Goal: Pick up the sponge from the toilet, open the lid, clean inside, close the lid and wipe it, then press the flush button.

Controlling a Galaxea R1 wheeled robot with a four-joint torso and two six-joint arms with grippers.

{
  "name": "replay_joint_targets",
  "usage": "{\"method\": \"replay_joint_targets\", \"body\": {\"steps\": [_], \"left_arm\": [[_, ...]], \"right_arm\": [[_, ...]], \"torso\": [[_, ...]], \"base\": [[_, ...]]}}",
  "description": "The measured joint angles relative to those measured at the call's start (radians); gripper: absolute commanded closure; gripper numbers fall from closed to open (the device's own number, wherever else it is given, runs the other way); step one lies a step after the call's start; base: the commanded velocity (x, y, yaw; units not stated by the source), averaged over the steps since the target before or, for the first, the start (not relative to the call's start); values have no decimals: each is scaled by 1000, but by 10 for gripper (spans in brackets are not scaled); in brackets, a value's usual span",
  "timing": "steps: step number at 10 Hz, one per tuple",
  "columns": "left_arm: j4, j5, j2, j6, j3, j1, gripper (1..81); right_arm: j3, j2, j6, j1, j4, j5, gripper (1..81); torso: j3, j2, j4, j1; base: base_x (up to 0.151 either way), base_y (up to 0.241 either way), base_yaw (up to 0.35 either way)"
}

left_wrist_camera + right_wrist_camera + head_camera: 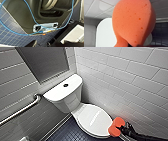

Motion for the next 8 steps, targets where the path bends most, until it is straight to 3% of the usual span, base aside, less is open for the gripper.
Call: {"method": "replay_joint_targets", "body": {"steps": [1, 3, 6, 8], "left_arm": [[0, 0, 0, 0, 0, 0, 10], [0, 0, 1, 0, 0, -2, 10], [0, 0, -2, 1, 20, -28, 10], [0, 0, -1, 1, 20, -33, 10]], "right_arm": [[26, -21, 5, -60, 0, 47, 811], [105, -72, 5, -175, -8, 61, 811], [310, -269, 5, -225, -151, 83, 811], [435, -340, 5, -217, -267, 46, 811]], "torso": [[0, 0, 0, 0], [0, 0, 0, 0], [0, 0, 0, 0], [0, 0, 0, 0]], "base": [[0, 0, 0], [0, 0, 0], [0, 0, 0], [0, 0, 0]]}}
